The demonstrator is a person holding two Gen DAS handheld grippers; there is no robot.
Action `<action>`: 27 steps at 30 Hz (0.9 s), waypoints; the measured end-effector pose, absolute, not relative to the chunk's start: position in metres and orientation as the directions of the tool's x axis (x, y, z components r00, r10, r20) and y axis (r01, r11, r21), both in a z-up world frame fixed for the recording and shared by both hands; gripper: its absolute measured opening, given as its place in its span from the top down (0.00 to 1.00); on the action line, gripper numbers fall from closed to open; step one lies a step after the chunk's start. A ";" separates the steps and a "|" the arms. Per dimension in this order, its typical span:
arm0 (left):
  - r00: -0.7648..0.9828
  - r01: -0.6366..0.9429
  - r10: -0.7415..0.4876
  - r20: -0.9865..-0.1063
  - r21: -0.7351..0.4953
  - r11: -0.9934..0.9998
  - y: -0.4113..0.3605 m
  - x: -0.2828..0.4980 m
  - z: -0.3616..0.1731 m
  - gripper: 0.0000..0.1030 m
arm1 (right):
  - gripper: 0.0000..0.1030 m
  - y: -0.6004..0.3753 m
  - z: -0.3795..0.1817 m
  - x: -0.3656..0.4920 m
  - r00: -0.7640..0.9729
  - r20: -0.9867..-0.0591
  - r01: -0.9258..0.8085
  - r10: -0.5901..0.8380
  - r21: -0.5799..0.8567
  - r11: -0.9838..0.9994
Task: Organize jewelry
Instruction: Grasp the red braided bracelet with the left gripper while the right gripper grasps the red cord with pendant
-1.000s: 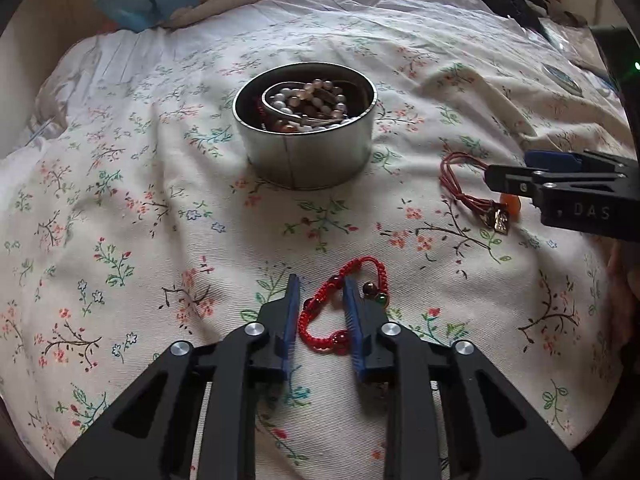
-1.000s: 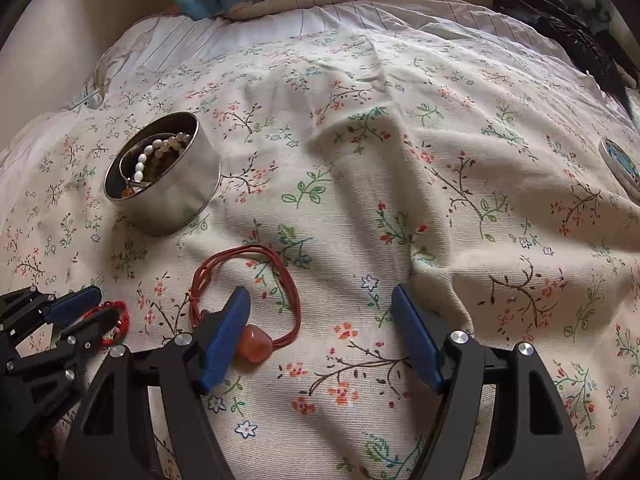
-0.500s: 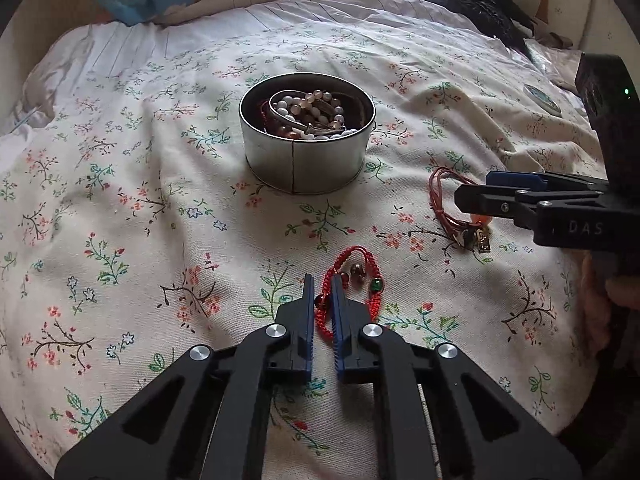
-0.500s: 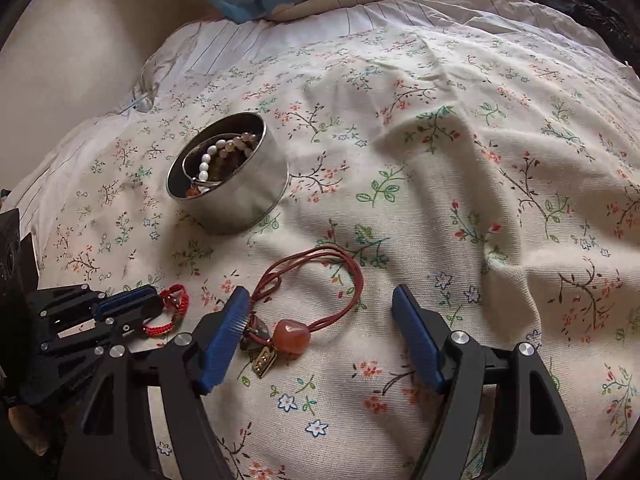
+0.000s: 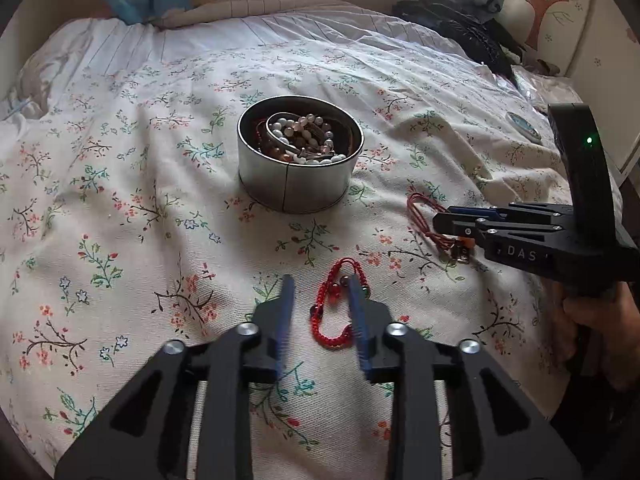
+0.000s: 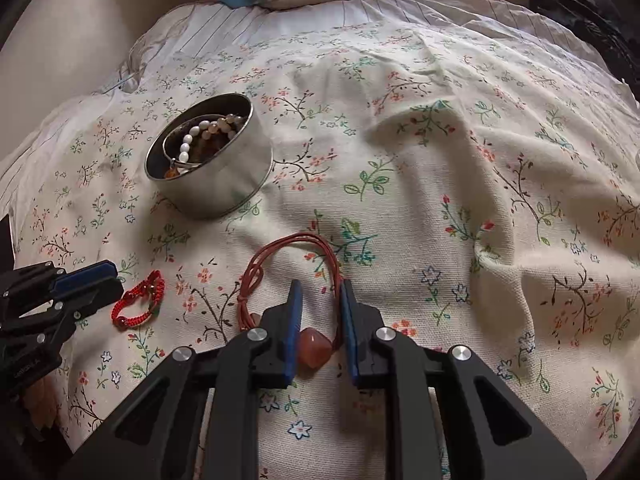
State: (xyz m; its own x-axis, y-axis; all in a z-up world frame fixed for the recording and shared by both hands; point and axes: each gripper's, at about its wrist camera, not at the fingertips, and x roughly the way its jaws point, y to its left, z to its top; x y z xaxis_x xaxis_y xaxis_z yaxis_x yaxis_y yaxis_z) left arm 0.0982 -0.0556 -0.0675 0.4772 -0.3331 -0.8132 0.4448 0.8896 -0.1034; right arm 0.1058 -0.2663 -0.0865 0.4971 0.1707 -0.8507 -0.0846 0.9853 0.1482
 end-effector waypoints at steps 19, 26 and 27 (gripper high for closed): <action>0.491 0.459 -0.299 -0.818 -0.049 0.887 -0.069 0.096 -0.069 0.93 | 0.95 -0.279 -0.076 0.103 0.525 -0.813 -0.056 0.250 0.260 0.964; 0.465 0.439 -0.198 -0.863 0.031 0.898 -0.076 0.104 -0.088 0.92 | 0.75 -0.264 -0.091 0.110 0.478 -0.864 -0.078 0.160 0.141 0.987; 0.469 0.442 -0.191 -0.862 0.042 0.896 -0.077 0.103 -0.088 0.92 | 0.83 -0.266 -0.092 0.110 0.474 -0.863 -0.080 0.176 0.157 0.984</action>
